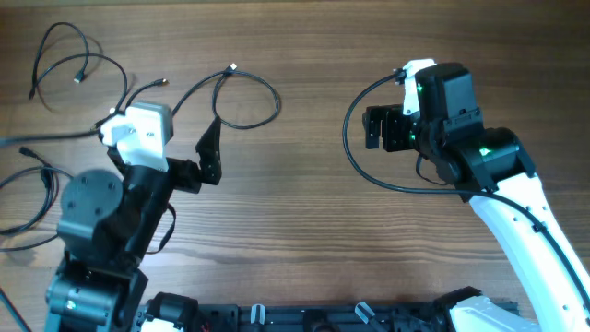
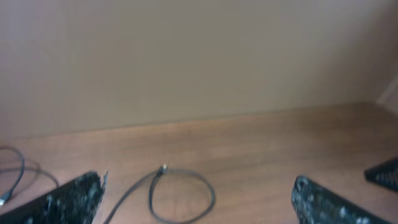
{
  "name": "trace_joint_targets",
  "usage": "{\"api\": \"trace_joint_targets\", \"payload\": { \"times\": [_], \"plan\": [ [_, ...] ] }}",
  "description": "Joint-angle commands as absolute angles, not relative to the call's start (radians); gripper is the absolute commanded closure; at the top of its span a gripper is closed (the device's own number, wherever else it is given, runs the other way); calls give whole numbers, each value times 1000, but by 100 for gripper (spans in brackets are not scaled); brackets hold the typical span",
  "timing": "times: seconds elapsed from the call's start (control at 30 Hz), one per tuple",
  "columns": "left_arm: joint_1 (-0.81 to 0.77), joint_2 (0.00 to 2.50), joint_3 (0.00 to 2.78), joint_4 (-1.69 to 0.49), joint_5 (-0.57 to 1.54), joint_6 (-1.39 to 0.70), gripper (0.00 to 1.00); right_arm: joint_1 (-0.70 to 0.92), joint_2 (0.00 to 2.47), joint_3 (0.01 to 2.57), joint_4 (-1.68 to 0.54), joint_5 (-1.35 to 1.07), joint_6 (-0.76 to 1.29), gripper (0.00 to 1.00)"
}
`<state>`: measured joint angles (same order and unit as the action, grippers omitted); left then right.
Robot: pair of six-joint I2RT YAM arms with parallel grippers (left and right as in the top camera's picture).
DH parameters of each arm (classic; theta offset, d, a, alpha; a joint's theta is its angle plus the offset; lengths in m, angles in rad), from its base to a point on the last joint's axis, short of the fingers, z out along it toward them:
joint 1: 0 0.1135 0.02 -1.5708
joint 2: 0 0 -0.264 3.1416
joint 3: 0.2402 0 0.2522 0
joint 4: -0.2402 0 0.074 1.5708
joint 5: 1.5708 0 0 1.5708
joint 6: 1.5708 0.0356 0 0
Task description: Untangle cables
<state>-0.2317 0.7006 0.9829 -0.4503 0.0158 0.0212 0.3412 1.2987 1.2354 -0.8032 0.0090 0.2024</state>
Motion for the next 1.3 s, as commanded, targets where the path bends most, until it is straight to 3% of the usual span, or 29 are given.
{"api": "trace_joint_targets", "payload": {
  "times": [0.0,0.23,0.37,0.6,0.73,1.1,1.27],
  "plan": [
    [-182,587,790,-234,153,29,0,339,1304,1251,-798,30,186,0],
    [-163,351,322,340,190,29,0,339,1304,1251,-798,30,186,0],
    [-163,237,149,465,179,29,0,339,1304,1251,-798,30,186,0],
    [-163,95,12,444,95,28,0,339,1304,1251,-798,30,186,0],
    [-157,2,6,286,84,24,0,339,1304,1251,-798,30,186,0],
    [-147,3,6,-77,67,-16,0,339,1304,1251,-798,30,186,0],
    [-109,3,6,-79,36,-39,0,339,1304,1251,-798,30,186,0]
  ]
}}
